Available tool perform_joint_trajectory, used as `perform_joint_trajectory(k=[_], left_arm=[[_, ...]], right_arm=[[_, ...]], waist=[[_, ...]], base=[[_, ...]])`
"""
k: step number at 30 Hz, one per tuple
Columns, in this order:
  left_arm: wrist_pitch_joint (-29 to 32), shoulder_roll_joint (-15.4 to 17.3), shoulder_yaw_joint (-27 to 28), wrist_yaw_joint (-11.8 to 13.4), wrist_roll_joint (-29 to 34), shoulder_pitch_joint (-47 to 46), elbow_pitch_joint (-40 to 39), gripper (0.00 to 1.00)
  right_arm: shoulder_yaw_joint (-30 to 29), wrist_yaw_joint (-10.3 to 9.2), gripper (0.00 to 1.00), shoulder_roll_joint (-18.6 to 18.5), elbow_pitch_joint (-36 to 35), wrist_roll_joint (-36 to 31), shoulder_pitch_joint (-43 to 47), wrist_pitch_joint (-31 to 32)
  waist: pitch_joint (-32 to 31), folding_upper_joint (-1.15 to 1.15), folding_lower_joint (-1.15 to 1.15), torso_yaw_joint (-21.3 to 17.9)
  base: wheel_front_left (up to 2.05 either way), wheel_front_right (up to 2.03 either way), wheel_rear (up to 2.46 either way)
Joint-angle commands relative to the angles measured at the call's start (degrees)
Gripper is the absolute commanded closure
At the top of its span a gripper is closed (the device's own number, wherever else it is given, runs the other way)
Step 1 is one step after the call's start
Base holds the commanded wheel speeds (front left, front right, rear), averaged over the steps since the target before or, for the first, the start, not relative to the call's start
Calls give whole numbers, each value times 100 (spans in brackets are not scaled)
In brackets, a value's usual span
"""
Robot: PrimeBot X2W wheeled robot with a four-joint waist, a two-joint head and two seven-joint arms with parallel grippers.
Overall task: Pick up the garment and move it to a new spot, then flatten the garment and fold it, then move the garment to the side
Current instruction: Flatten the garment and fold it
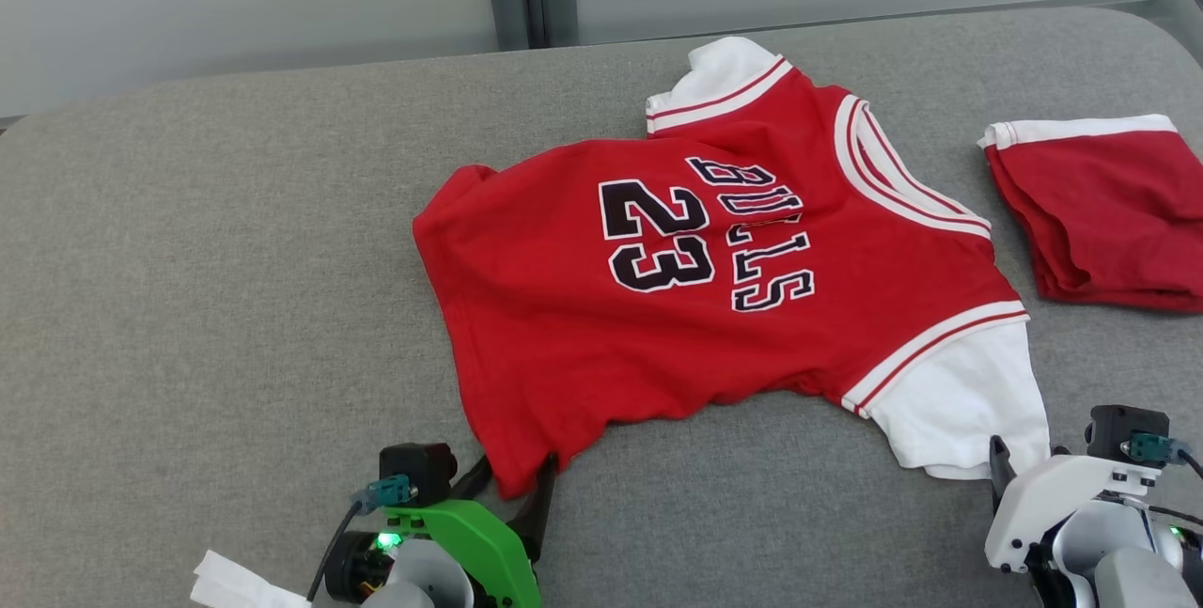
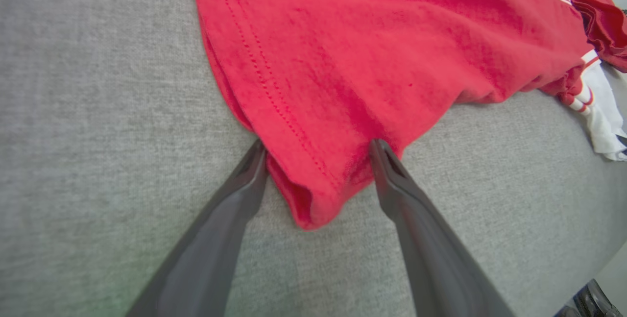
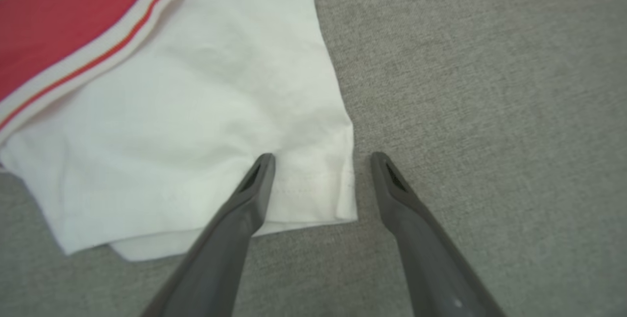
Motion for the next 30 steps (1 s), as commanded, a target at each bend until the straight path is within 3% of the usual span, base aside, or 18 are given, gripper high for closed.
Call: perform_joint_trajectory(k=[1,9,10,11,12,13,21,30], left_arm=[[75,-35,-70,65,-21,15,172,0],[140,-18,-74,178,-190,87,317,1],[154,-16,-79,187,-208,118,329,16],[183,-16,-81,180,-227,141,342,50],[199,-19,-87,176,-233,159,344,65],[200,-23,-87,168,-257,172,341,98],[131,-31,-73,127,-352,136,421,100],[-704,6,170,-105,-560,-262,-134,100]], right_arm=[[59,-3,0,33,257,39,0,181],[455,29,0,140,859,329,12,546],[526,32,14,159,933,407,40,615],[578,33,36,174,978,460,59,671],[626,34,59,189,1023,509,76,706],[655,34,99,186,1038,546,83,731],[740,19,100,11,892,810,-113,347],[918,10,100,-196,67,1372,-371,-621]], waist=[[16,0,0,9],[-6,0,0,71],[-12,0,0,79],[-15,0,0,84],[-17,0,0,88],[-18,0,0,91],[-1,0,0,38],[-63,0,0,41]], base=[[0,0,0],[0,0,0],[0,0,0],[0,0,0],[0,0,0],[0,0,0],[0,0,0],[0,0,0]])
